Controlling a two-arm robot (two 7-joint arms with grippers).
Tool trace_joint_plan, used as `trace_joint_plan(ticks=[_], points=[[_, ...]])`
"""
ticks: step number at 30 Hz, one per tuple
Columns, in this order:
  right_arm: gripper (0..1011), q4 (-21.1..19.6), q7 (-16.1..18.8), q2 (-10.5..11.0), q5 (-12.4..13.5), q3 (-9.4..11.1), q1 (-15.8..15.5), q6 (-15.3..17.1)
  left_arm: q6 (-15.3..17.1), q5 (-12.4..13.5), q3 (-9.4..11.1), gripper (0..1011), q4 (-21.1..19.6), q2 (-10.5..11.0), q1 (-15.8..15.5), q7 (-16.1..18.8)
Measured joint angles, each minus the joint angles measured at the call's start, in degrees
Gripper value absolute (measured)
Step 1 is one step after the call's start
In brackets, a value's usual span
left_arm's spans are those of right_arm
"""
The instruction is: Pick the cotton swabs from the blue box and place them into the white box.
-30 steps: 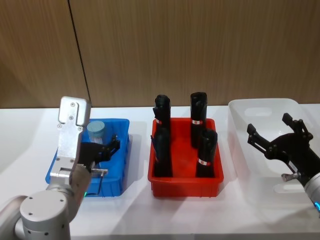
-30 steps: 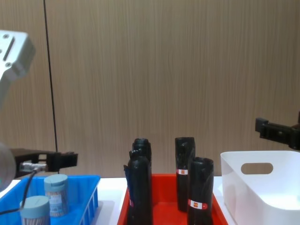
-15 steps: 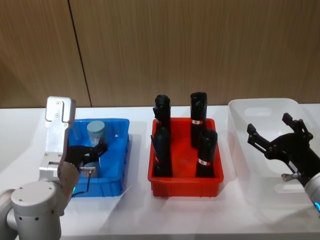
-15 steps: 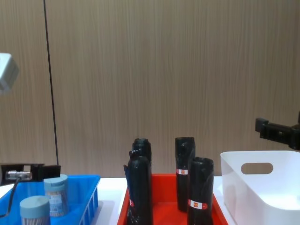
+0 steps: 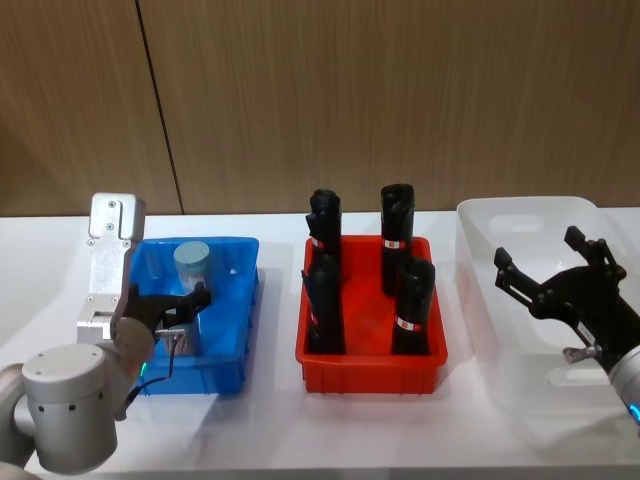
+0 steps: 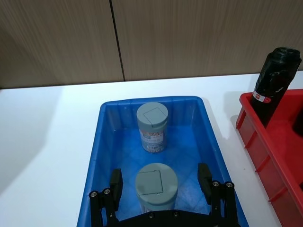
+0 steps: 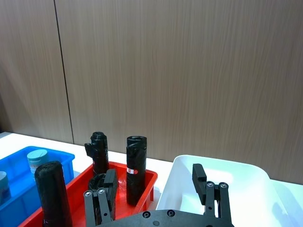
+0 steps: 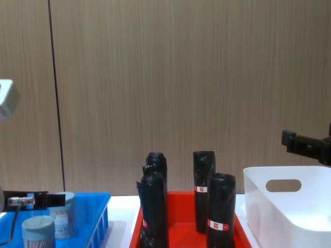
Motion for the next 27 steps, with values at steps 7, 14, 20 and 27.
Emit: trace_joint_plan(ticks=[7,14,20,27], points=[[1002,0.00,0.00,0.00,0.00,0.00,0.00,0.00,0.91,0.12,-0.27,1004,3.89,-0.82,-2.04,-2.24],[1003,0.00,0.00,0.00,0.00,0.00,0.00,0.00,1.82,0.73,-0.31,1004,7.66,-1.63,-3.97,-4.66],[1002,0.00,0.00,0.00,0.00,0.00,0.00,0.00,2.25,1.40,-0.23,1004,10.72,-2.33,-5.45,-6.54],[1002,0.00,0.00,0.00,0.00,0.00,0.00,0.00,2.36,2.00,-0.12,1004,13.62,-2.96,-6.72,-8.14]])
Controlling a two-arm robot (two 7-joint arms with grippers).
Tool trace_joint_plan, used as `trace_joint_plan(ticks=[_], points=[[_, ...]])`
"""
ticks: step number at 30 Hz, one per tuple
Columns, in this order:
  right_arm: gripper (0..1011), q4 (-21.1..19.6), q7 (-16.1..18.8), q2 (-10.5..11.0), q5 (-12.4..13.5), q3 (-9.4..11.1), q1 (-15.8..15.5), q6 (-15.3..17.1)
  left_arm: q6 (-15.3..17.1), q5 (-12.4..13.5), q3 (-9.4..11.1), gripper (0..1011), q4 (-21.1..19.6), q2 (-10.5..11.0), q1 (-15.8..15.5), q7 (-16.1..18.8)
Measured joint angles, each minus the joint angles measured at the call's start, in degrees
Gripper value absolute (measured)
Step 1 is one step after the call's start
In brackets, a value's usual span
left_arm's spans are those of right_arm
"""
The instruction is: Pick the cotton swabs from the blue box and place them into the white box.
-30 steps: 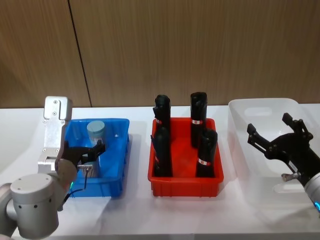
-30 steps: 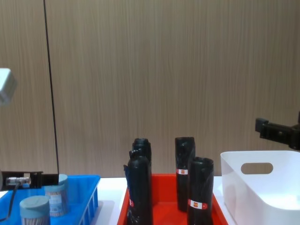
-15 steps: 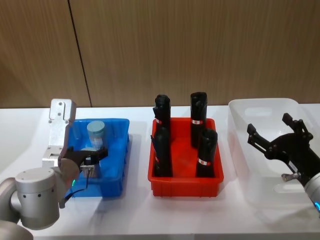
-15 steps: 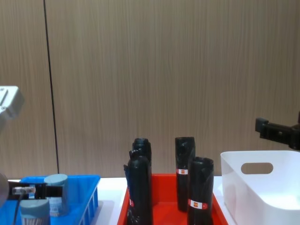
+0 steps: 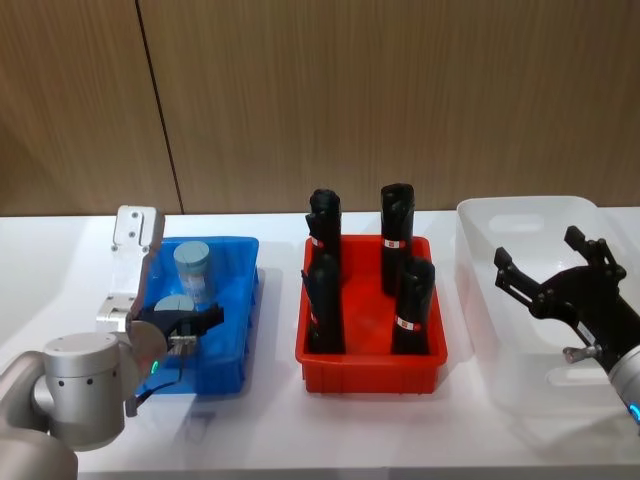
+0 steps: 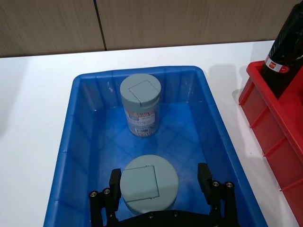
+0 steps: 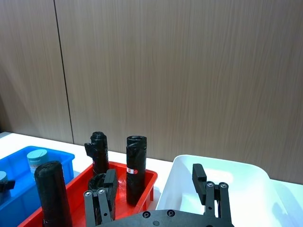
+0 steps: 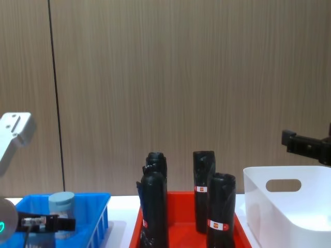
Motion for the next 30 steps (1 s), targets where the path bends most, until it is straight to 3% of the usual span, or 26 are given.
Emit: trace_joint_plan(ticks=[8,14,30], points=[[1002,0.00,0.00,0.00,0.00,0.00,0.00,0.00,-0.01,0.71,0.03,886,2.07,-0.43,-0.85,-1.12],[1002,0.00,0.00,0.00,0.00,0.00,0.00,0.00,-0.11,1.28,-0.01,690,2.80,-0.58,-1.08,-1.43],[1002,0.00,0.00,0.00,0.00,0.00,0.00,0.00,-1.71,2.73,-0.22,669,1.77,-0.51,-0.49,-1.64]])
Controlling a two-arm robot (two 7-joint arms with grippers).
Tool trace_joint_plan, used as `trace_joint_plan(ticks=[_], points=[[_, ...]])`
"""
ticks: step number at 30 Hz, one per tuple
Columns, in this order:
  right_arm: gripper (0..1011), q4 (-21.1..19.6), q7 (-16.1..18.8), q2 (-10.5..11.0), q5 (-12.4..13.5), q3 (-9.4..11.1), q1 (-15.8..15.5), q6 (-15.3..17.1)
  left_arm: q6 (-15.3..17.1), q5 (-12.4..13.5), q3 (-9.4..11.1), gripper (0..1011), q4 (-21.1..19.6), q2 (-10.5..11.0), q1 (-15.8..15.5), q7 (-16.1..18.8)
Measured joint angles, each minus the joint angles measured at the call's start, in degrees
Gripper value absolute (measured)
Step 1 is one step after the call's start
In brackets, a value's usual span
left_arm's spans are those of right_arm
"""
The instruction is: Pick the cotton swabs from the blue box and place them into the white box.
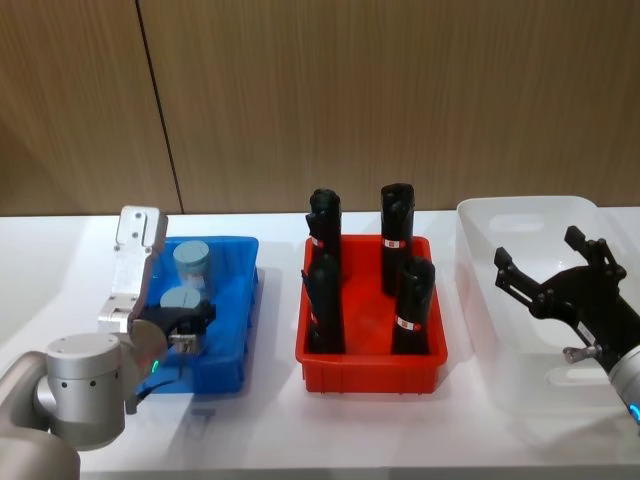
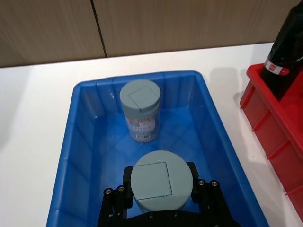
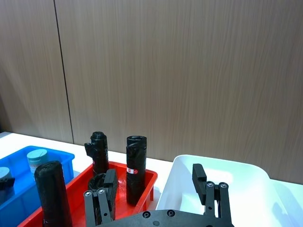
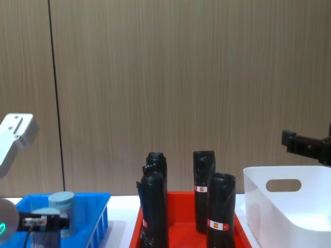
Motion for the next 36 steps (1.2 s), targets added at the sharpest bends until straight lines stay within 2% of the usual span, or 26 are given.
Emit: trace_joint_plan(ticks=[9,17,19,27,36], points=[[1002,0.00,0.00,0.00,0.00,0.00,0.00,0.00,-1.82,2.87,0.35,669,-4.05,0.31,0.73,-0.93],[1002,0.00,0.00,0.00,0.00,0.00,0.00,0.00,-2.51,6.38,0.84,669,-8.26,0.75,1.01,-3.68],[1002,0.00,0.00,0.00,0.00,0.00,0.00,0.00,-2.56,7.90,1.05,669,-9.91,1.01,1.03,-5.41],[1002,0.00,0.00,0.00,0.00,0.00,0.00,0.00,-2.58,10.54,1.46,669,-13.11,1.73,1.03,-10.55],[1002,0.00,0.00,0.00,0.00,0.00,0.00,0.00,-1.78,11.32,1.61,668,-15.87,2.68,1.11,-17.34]])
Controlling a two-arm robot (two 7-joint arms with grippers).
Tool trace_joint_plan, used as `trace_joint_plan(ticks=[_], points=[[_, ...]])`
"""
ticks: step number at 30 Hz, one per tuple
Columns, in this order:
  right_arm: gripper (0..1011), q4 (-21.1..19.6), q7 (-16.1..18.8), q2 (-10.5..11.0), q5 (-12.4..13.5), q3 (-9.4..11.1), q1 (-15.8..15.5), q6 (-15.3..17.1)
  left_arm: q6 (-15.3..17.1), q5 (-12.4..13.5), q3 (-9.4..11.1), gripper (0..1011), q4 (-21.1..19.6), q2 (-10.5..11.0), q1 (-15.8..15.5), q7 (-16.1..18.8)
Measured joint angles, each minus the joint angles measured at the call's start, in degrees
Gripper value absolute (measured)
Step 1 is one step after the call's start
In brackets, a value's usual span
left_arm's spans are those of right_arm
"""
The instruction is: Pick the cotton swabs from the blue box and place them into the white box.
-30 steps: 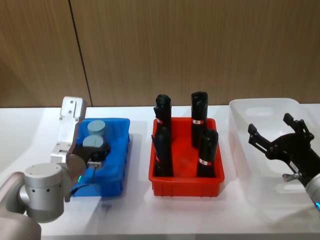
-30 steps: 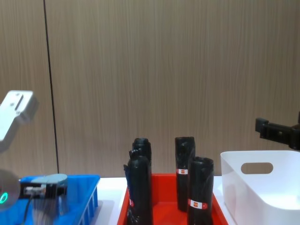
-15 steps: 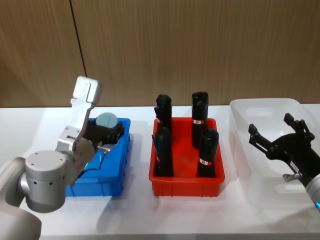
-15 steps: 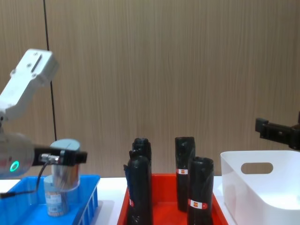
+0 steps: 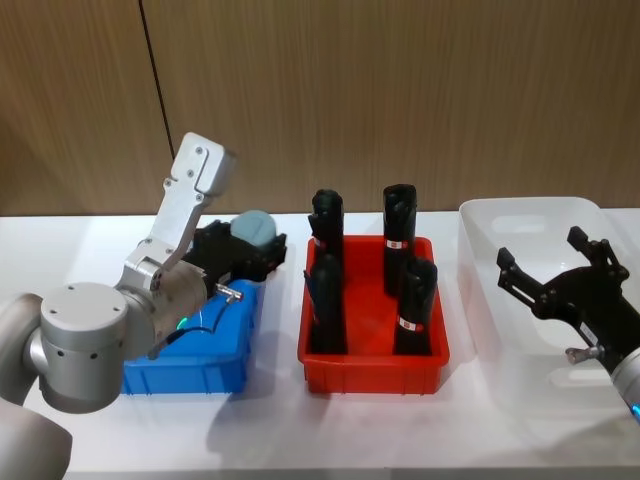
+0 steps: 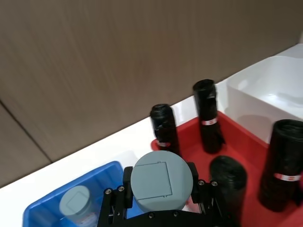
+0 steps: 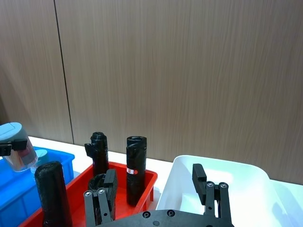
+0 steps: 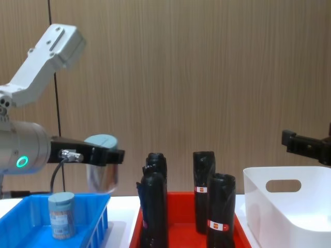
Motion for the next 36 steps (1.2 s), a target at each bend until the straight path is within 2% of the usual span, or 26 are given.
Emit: trace_joint_plan(ticks=[7,19,28,36], points=[[1002,0.00,0.00,0.00,0.00,0.00,0.00,0.00,1.81,-1.81,-0.22,669,-3.24,1.41,0.74,-6.58],[1002,0.00,0.00,0.00,0.00,0.00,0.00,0.00,3.07,-4.71,-0.58,669,-6.67,2.83,1.43,-12.79],[1002,0.00,0.00,0.00,0.00,0.00,0.00,0.00,2.03,-7.15,-0.63,669,-6.96,3.04,1.37,-16.66],[1002,0.00,0.00,0.00,0.00,0.00,0.00,0.00,-0.10,-9.14,-0.33,669,-4.65,2.47,0.19,-21.54]])
